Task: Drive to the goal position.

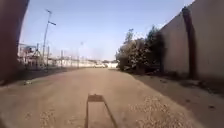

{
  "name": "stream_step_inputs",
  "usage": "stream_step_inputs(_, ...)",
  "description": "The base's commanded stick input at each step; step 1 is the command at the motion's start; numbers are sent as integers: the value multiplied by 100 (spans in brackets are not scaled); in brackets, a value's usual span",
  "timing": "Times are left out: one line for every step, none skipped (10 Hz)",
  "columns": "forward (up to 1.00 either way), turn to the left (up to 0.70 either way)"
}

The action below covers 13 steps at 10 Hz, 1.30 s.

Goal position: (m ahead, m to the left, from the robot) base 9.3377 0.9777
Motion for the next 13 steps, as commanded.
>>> stream_step_inputs(100, 0)
stream_step_inputs(100, 0)
stream_step_inputs(100, 0)
stream_step_inputs(100, 0)
stream_step_inputs(100, 0)
stream_step_inputs(100, 0)
stream_step_inputs(100, 0)
stream_step_inputs(100, 0)
stream_step_inputs(100, 0)
stream_step_inputs(100, 0)
stream_step_inputs(100, 0)
stream_step_inputs(100, 0)
stream_step_inputs(100, 0)
